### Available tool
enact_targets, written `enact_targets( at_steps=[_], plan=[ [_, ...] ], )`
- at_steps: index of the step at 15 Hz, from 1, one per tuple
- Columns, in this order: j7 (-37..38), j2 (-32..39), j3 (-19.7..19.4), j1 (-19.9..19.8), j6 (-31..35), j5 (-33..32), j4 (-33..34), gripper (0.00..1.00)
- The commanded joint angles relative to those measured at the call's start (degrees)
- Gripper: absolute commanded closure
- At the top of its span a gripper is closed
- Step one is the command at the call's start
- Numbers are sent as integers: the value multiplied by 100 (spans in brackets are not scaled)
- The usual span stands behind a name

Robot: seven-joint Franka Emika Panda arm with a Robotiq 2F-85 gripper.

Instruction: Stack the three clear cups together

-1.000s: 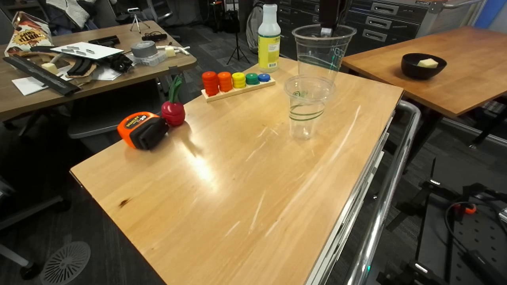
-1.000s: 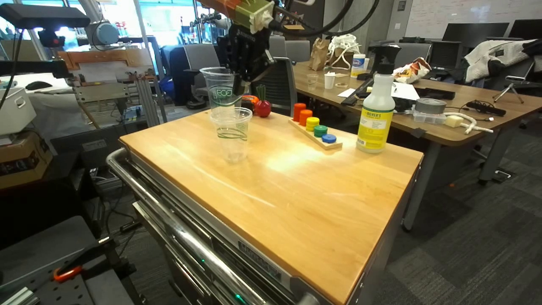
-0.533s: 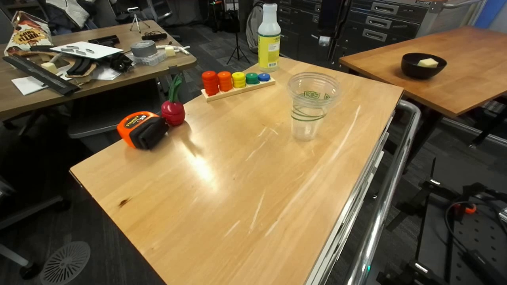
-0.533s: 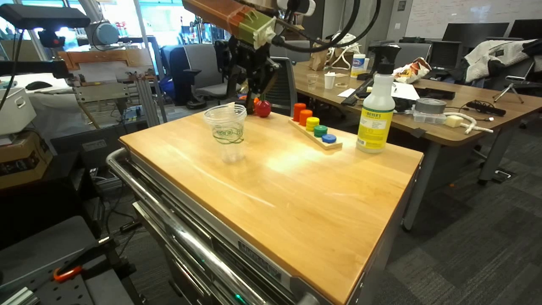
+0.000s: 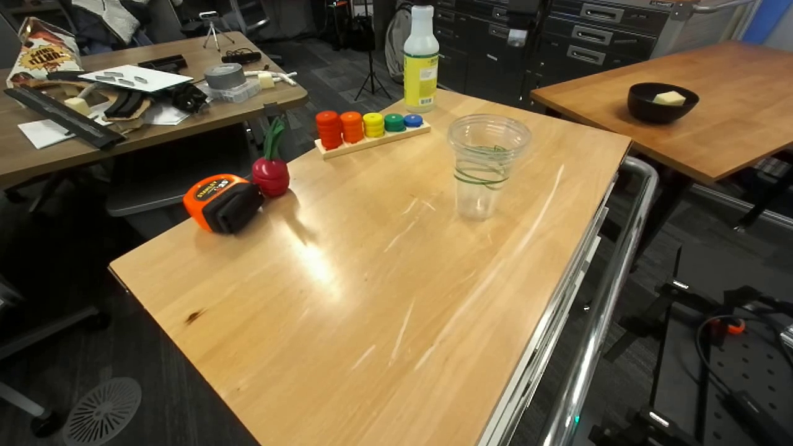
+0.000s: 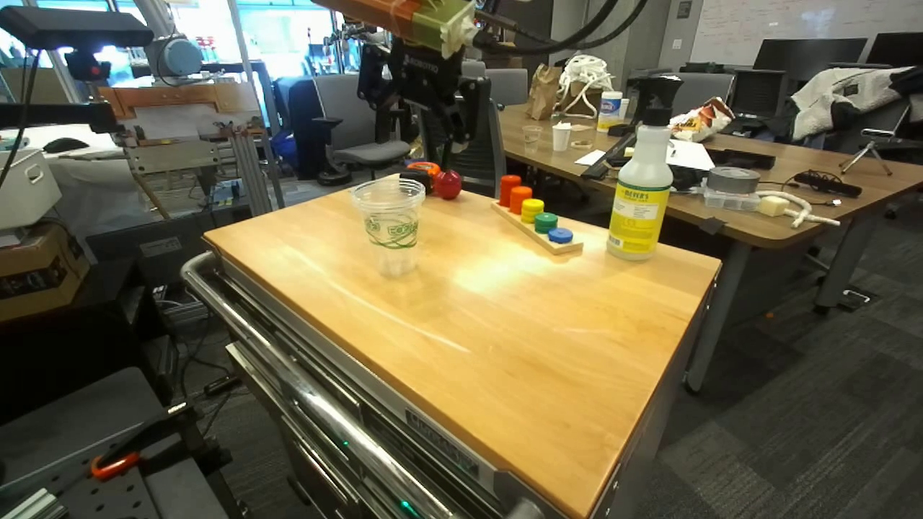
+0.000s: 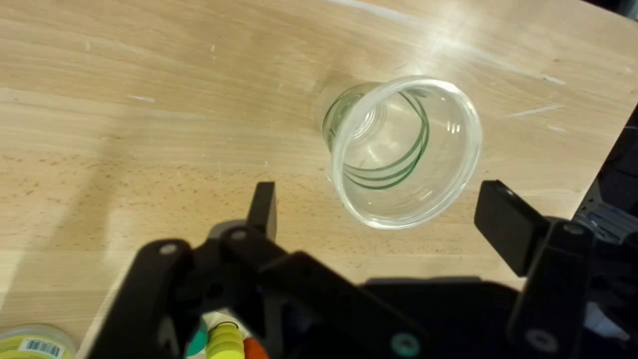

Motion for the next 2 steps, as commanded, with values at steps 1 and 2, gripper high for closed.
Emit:
enact_targets(
  at_steps=[1, 2],
  plan=[
    [8, -68, -33, 33, -114, -17, 27, 0],
    [10, -129, -39, 38, -161, -22, 30, 0]
  ],
)
